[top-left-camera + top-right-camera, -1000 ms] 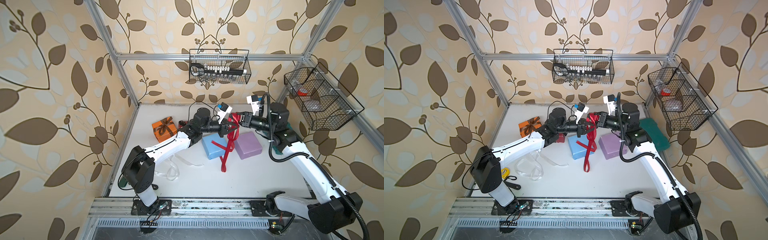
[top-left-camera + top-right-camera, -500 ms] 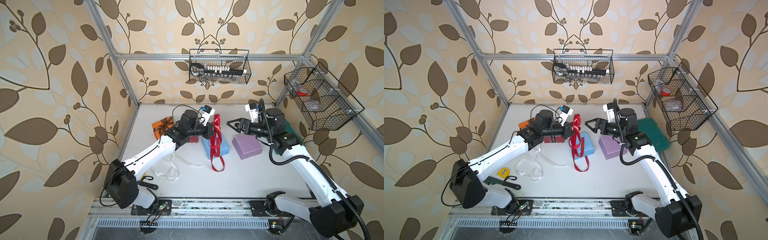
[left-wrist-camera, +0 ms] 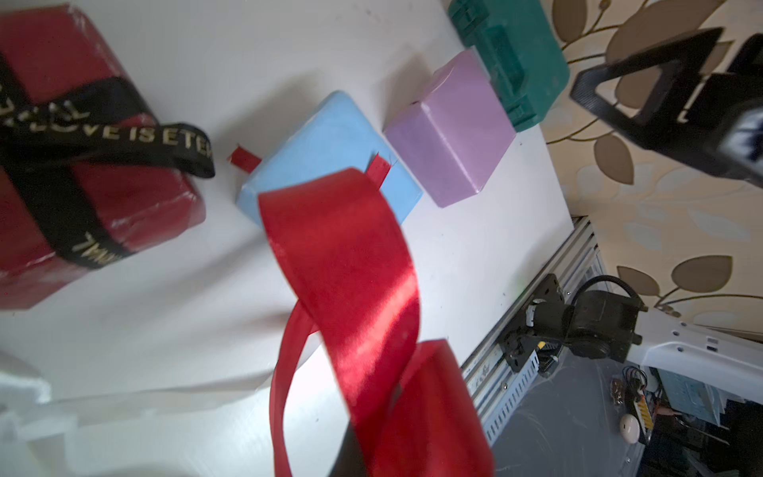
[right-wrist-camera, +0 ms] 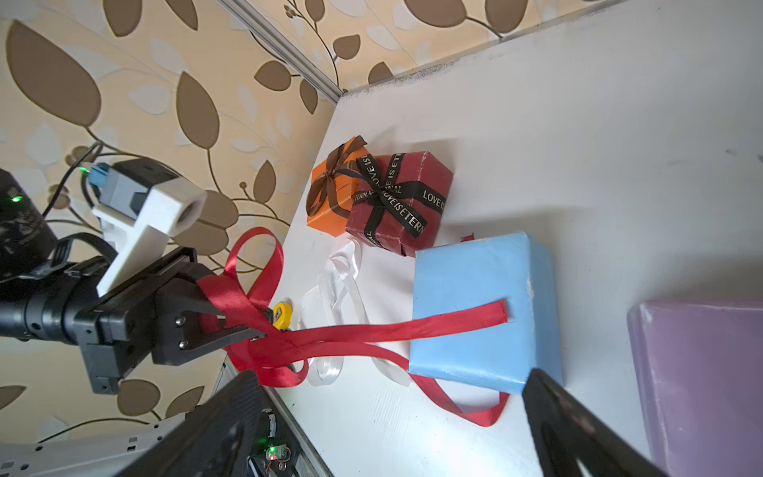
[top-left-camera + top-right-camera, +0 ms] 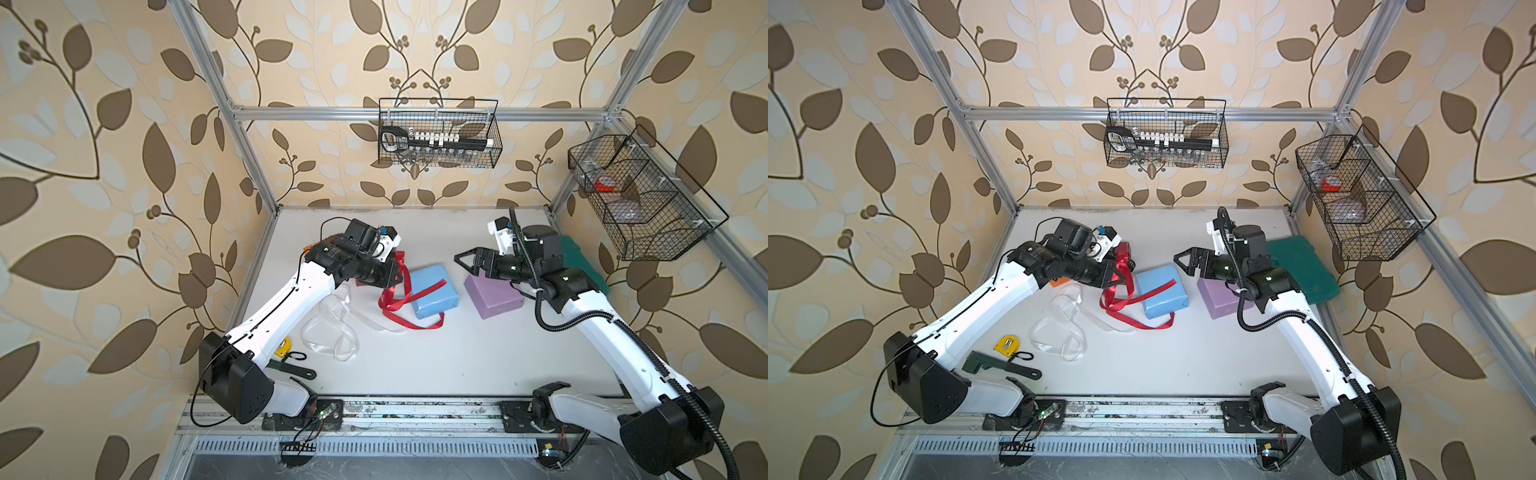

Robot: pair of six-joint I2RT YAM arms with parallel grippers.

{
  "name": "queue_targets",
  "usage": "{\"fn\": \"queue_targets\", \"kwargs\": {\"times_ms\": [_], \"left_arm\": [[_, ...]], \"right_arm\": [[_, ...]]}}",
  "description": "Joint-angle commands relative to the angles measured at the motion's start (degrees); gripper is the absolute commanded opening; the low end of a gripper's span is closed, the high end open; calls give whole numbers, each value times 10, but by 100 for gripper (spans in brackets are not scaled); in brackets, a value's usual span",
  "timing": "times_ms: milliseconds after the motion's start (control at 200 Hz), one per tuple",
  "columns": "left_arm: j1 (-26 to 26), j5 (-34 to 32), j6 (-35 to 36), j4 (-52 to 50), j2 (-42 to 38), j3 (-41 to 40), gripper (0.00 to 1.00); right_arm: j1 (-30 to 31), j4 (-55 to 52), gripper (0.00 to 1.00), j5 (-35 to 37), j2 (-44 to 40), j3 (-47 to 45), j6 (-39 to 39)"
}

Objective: Untie the ribbon bows on the gift boxes
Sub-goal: Place the ribbon at the center of the board.

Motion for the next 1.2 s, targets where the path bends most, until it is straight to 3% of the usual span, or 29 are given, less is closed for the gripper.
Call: {"fn": "queue_targets", "kwargs": {"times_ms": [0, 125, 220, 285, 420, 585, 815, 840, 845, 855, 860, 865, 870, 875, 880, 890, 1005, 1195], "left_arm": [[65, -53, 18, -74, -46, 7, 0], [138, -112, 41, -110, -54, 10, 0], [143, -210, 70, -162, -29, 22, 0], [143, -238, 84, -189, -8, 20, 0], [143, -216, 78, -180, 6, -23, 0], [144, -236, 60, -151, 20, -90, 0], [143, -286, 53, -129, 73, -125, 0], [143, -294, 53, -128, 78, -125, 15], [143, -296, 52, -128, 79, -125, 29], [143, -300, 51, -129, 80, -125, 41], [143, -302, 50, -129, 81, -125, 41], [143, -303, 49, -129, 82, -124, 51], [143, -305, 49, -129, 84, -124, 68], [143, -307, 49, -129, 85, -124, 77], [143, -309, 48, -130, 86, -123, 77], [143, -310, 48, -130, 87, -123, 96], [143, -302, 47, -128, 79, -113, 99], [142, -239, 38, -132, 2, -54, 99]], "right_arm": [[20, 2, 99, 22, 1, -18, -29], [57, 3, 99, 57, 3, -25, -47], [79, -3, 99, 79, 11, -24, -54], [87, -3, 99, 81, 19, -24, -54], [94, 3, 99, 89, 28, -22, -52], [100, 3, 100, 103, 33, -24, -50], [100, -9, 100, 149, 44, -16, -33], [100, -7, 99, 150, 45, -18, -30], [100, -6, 100, 150, 45, -19, -30], [99, -6, 100, 149, 45, -19, -29], [99, -5, 100, 147, 45, -20, -29], [99, -5, 100, 147, 45, -21, -30], [99, -4, 100, 146, 45, -21, -29], [98, -3, 100, 145, 45, -22, -30], [98, -2, 100, 143, 45, -23, -31], [98, 0, 99, 140, 45, -24, -32], [99, 15, 99, 112, 45, -46, -41], [127, 27, 87, 101, 50, -78, -23]]}}
